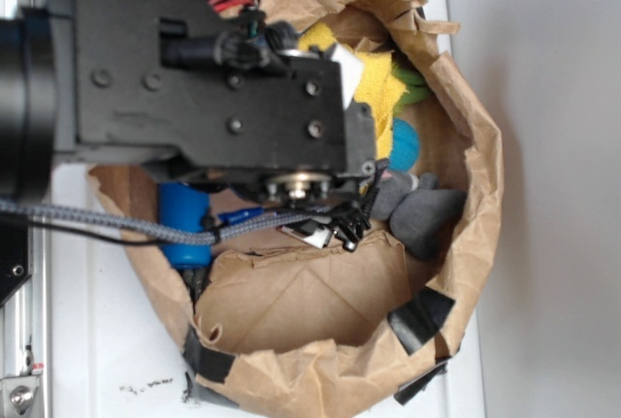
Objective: Grab the blue bottle.
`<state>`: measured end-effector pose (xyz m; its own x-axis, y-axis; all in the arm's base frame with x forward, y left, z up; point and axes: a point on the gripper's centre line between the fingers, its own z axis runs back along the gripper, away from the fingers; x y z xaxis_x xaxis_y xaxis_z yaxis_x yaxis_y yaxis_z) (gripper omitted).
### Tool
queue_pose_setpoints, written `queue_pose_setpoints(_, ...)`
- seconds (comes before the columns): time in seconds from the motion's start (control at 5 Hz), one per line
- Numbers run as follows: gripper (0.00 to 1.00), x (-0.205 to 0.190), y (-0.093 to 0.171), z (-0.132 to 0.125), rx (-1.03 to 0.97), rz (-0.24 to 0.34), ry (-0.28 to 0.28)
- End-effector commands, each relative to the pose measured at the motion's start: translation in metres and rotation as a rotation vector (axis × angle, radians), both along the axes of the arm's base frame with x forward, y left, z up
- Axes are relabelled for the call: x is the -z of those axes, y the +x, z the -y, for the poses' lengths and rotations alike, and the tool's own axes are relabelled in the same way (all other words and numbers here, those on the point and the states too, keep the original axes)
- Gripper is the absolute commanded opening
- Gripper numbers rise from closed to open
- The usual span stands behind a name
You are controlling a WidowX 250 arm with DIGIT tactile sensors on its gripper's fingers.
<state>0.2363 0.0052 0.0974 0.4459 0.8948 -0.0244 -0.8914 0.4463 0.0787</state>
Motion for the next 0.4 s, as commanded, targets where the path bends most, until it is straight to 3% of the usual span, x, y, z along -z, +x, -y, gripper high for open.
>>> queue_pose_setpoints(0.0, 1.0, -0.009, 0.009, -0.001, -0.09, 0.032, -0.032)
queue_pose_setpoints(0.2, 1.0, 0.002, 0.008, -0.006, -0.126, -0.002, 0.001)
